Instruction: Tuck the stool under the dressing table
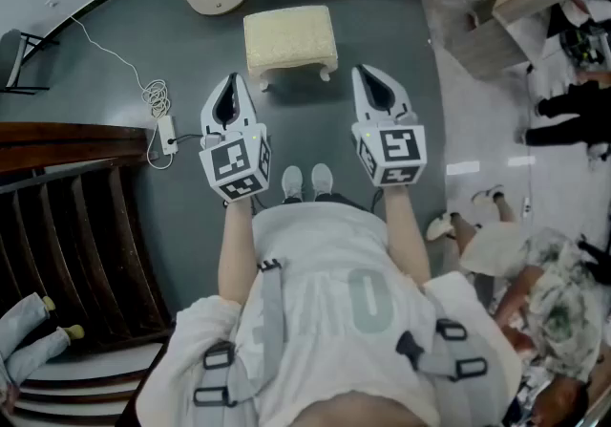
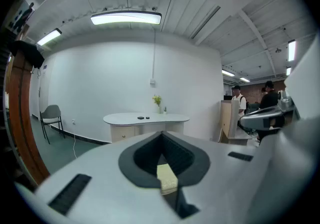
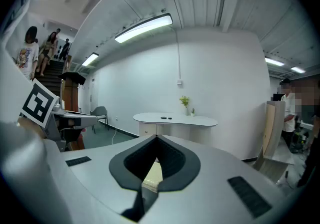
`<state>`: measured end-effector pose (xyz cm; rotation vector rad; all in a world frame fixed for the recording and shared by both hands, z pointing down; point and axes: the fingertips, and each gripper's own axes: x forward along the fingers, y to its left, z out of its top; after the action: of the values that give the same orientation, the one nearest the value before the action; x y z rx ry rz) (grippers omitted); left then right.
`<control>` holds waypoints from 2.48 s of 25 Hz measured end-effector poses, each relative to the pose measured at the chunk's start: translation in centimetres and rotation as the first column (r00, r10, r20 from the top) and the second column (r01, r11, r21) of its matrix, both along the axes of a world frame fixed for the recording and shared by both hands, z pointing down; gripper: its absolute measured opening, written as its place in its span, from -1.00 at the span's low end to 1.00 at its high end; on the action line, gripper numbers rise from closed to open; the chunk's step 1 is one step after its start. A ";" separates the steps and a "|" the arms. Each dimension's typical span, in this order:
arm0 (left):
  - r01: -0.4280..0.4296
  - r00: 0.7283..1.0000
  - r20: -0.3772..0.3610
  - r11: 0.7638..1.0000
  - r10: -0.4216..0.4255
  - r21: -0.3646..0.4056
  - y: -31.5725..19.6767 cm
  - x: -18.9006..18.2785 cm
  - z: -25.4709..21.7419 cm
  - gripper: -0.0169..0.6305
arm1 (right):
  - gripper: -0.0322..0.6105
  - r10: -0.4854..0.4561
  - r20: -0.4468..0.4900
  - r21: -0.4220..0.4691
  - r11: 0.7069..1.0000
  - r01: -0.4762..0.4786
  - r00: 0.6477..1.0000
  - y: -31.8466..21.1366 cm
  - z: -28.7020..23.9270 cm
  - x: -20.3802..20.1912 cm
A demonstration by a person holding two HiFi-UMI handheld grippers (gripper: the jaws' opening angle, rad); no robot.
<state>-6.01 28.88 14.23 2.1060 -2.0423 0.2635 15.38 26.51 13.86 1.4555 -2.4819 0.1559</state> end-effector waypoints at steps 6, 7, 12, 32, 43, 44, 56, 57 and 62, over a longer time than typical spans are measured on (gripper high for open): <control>0.005 1.000 -0.016 1.000 -0.005 -0.002 -0.4 -0.2 0.1 -0.94 | -0.89 -0.011 0.008 -0.017 1.000 0.012 1.000 -0.6 0.5 0.0; 0.004 1.000 -0.025 1.000 -0.004 0.001 -0.4 -0.2 0.1 -0.94 | -0.89 -0.014 0.017 -0.024 1.000 0.015 1.000 -0.6 0.6 0.0; 0.013 0.999 -0.037 1.000 -0.013 0.013 -0.4 0.2 -0.3 -0.94 | -0.89 -0.017 0.053 -0.032 0.999 0.019 0.998 -0.7 0.8 0.9; 0.059 0.997 -0.057 0.998 -0.059 0.009 -3.4 5.0 0.6 -0.94 | -0.89 -0.070 0.074 -0.056 0.996 0.074 0.995 -4.4 2.7 5.0; 0.056 0.994 -0.094 0.997 -0.051 0.051 -10.5 1.7 0.3 -0.94 | -0.89 -0.046 0.027 -0.011 0.999 0.046 0.999 -10.7 2.8 2.6; 0.053 0.995 -0.092 0.997 -0.049 0.052 -11.5 1.2 0.3 -0.94 | -0.89 -0.042 0.023 -0.012 0.999 0.042 0.999 -11.6 2.7 2.2; 0.020 0.996 -0.091 0.999 -0.017 0.032 -23.2 -5.9 1.2 -0.94 | -0.89 0.013 -0.023 -0.047 0.999 -0.014 1.000 -22.9 2.7 -3.5; 0.019 0.995 -0.095 0.999 -0.016 0.030 -24.1 -6.4 1.4 -0.94 | -0.89 0.015 -0.026 -0.051 0.999 -0.016 1.000 -23.7 2.7 -4.0; 0.017 0.994 -0.109 0.999 -0.014 0.027 -27.0 -8.3 2.0 -0.94 | -0.89 0.033 -0.047 -0.055 0.998 -0.035 0.998 -26.3 3.4 -5.1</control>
<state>-14.29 1.85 16.26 2.0706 -2.0102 0.1154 10.32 0.22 17.28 1.4625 -2.3981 0.1949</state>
